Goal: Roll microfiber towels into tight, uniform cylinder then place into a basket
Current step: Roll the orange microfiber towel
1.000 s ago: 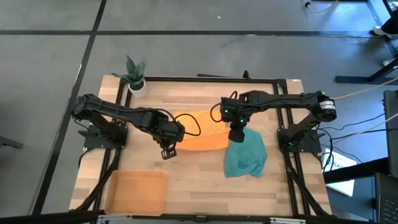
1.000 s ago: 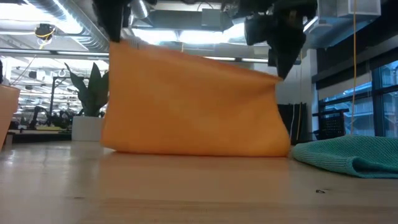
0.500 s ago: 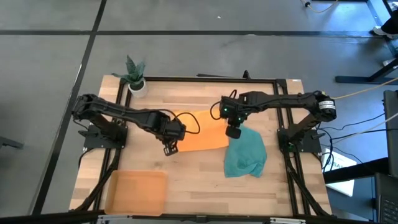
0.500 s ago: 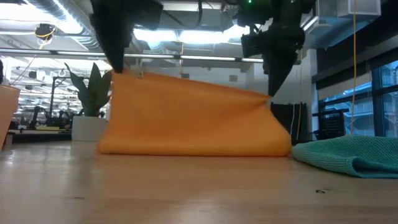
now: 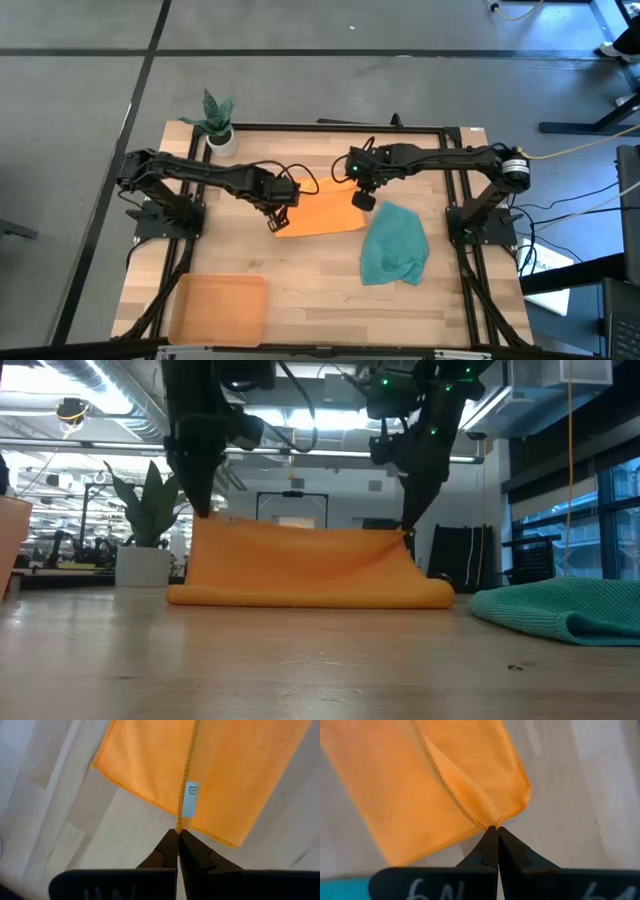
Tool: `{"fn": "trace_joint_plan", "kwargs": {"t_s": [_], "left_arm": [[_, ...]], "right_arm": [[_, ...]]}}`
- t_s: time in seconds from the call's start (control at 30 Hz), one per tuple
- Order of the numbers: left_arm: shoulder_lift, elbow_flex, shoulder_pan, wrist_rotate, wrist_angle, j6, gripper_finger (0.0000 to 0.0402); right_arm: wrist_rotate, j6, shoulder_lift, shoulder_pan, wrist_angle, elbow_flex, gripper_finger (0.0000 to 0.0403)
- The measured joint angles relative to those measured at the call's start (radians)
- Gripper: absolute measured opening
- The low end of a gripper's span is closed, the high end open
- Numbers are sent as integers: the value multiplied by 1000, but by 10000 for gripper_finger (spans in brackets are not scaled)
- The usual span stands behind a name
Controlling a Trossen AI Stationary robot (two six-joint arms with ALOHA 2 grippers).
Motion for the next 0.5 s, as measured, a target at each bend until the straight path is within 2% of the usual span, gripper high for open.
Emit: {"fn": "trace_joint_plan", "kwargs": {"t_s": [0.2,0.5], "left_arm": [[0,-37,53,-9,85,31,0],[0,-59,114,-54,102,31,0]], "right_arm": [[91,26,36,-2,-1,0,1],[123,49,77,-12,20,0,1]]}}
